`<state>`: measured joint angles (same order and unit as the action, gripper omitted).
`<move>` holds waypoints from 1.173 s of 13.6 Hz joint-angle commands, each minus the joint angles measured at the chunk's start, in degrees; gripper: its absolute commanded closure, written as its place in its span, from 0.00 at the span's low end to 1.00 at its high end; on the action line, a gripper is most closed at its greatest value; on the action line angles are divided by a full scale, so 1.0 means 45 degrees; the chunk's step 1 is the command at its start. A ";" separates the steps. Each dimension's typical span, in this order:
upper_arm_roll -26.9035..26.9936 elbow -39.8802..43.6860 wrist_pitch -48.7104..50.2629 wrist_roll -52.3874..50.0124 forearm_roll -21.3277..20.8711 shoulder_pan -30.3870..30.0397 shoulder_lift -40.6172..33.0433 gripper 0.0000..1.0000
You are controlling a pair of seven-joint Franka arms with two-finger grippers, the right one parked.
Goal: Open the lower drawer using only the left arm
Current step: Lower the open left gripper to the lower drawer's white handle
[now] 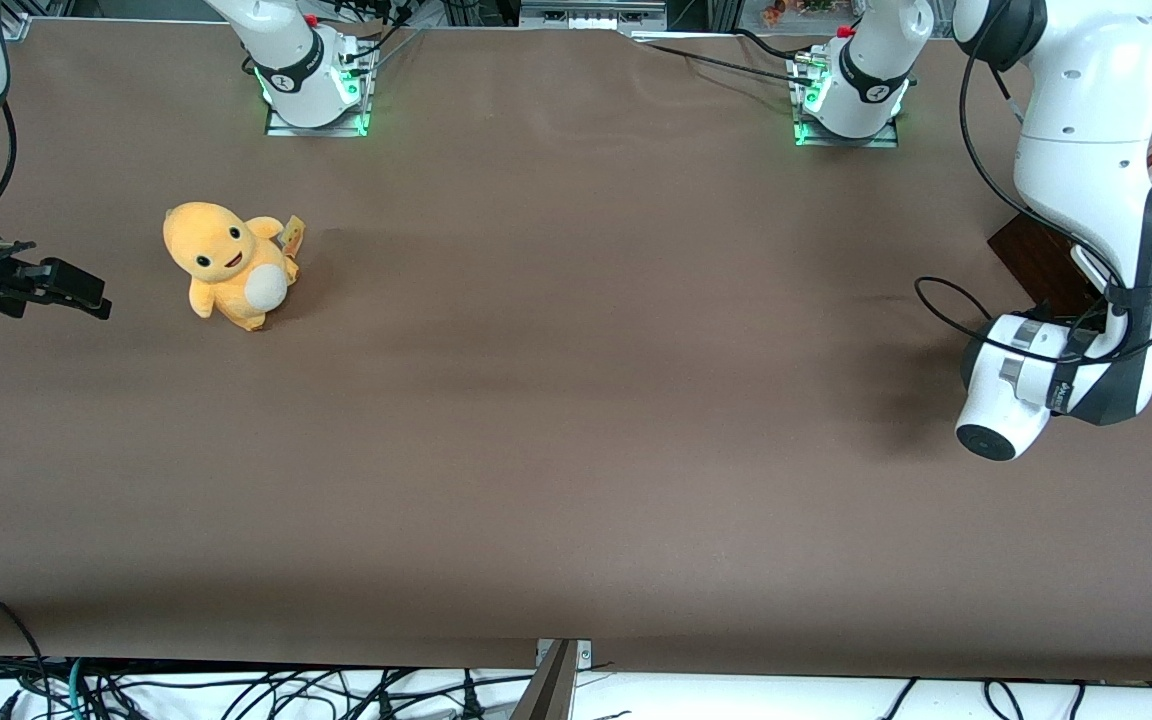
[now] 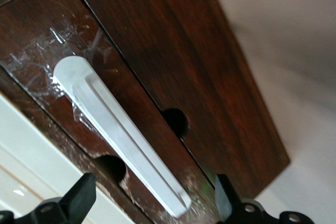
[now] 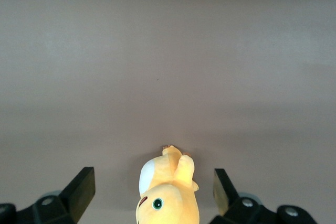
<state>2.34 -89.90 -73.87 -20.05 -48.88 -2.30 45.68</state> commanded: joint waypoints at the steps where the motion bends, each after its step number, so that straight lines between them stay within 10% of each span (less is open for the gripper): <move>1: -0.0032 0.0173 0.0283 -0.0116 -0.0757 -0.0133 0.0355 0.00; 5: -0.0032 0.0192 0.0283 -0.0116 -0.1538 -0.0387 0.0629 0.15; 9: -0.0032 0.0212 0.0283 -0.0116 -0.1696 -0.0387 0.0825 0.68; 16: -0.0071 0.0329 0.0478 0.0021 -0.1696 -0.0133 0.0903 0.80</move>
<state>2.38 -89.30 -72.77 -22.24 -56.33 -3.89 48.74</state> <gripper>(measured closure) 0.687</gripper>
